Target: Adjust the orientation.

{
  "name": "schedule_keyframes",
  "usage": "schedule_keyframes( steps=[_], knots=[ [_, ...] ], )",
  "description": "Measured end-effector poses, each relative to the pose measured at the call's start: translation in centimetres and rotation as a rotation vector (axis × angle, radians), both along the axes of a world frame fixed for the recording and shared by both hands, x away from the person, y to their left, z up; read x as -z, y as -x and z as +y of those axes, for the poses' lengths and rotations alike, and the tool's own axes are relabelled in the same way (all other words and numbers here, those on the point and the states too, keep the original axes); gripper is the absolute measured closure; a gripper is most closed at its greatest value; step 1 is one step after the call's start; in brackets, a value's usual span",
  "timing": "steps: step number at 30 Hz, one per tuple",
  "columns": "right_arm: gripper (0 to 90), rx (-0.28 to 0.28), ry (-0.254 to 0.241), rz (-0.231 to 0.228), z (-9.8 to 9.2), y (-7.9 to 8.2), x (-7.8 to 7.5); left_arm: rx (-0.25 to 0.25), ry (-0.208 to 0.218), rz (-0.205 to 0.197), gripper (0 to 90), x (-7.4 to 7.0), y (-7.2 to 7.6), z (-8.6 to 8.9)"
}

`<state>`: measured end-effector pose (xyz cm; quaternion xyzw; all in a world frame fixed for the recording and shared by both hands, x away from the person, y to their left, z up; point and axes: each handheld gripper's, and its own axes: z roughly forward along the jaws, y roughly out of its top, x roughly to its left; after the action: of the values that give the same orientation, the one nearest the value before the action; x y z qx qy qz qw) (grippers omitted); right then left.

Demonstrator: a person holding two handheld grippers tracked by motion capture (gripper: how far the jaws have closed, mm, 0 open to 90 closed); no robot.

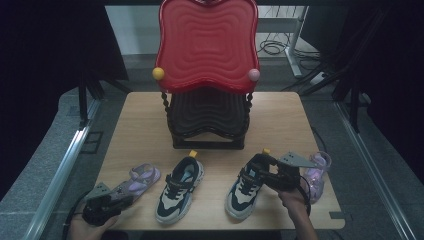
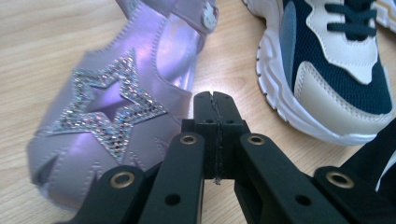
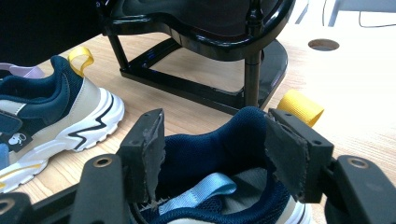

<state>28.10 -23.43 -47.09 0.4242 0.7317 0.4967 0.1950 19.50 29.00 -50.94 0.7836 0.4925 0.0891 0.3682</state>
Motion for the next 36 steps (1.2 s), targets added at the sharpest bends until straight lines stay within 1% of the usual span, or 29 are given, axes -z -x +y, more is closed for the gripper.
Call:
schedule_keyframes(
  steps=[1,3,5,6,8,9,11,17,19,23,28,36],
  knots=[
    [38.8,0.001,0.003,-0.002,0.0,0.0,0.0,0.002,-0.01,0.002,90.0,0.1,0.0,-0.1],
    [38.6,0.003,0.016,-0.01,0.0,0.2,-0.1,0.005,-0.012,0.006,90.0,0.3,0.0,-0.3],
    [38.5,0.004,0.017,-0.009,0.0,0.3,-0.2,0.015,-0.016,0.016,90.0,0.4,0.1,-0.5],
    [38.4,0.009,0.012,-0.009,-0.1,0.4,-0.2,0.016,-0.027,0.024,90.0,0.5,0.1,-0.6],
    [38.4,0.011,0.012,-0.009,-0.2,0.4,-0.2,0.013,-0.032,0.027,90.0,0.6,0.1,-0.6],
    [38.3,0.015,0.016,-0.01,-0.3,0.3,-0.2,0.007,-0.044,0.031,90.0,0.7,0.0,-0.5],
    [38.2,0.017,0.016,-0.008,-0.3,0.3,-0.1,0.001,-0.053,0.04,90.0,1.0,-0.2,-0.4],
    [37.5,0.023,0.019,-0.008,-0.5,0.3,-0.1,-0.013,-0.051,0.04,90.0,1.3,-0.2,-0.1],
    [37.1,0.034,0.021,-0.007,-0.7,0.3,-0.2,-0.016,-0.033,0.042,90.0,1.4,-0.3,0.1],
    [37.0,0.048,0.021,-0.003,-0.9,0.4,-0.1,-0.016,-0.043,0.044,90.0,1.2,-0.4,0.2],
    [36.9,0.058,0.027,-0.003,-1.0,0.4,-0.1,-0.016,-0.02,0.047,90.0,1.3,-0.5,0.4],
    [36.6,0.052,0.041,-0.003,-0.9,0.3,0.1,-0.025,-0.042,0.036,90.0,1.2,-0.5,0.5]
  ],
)
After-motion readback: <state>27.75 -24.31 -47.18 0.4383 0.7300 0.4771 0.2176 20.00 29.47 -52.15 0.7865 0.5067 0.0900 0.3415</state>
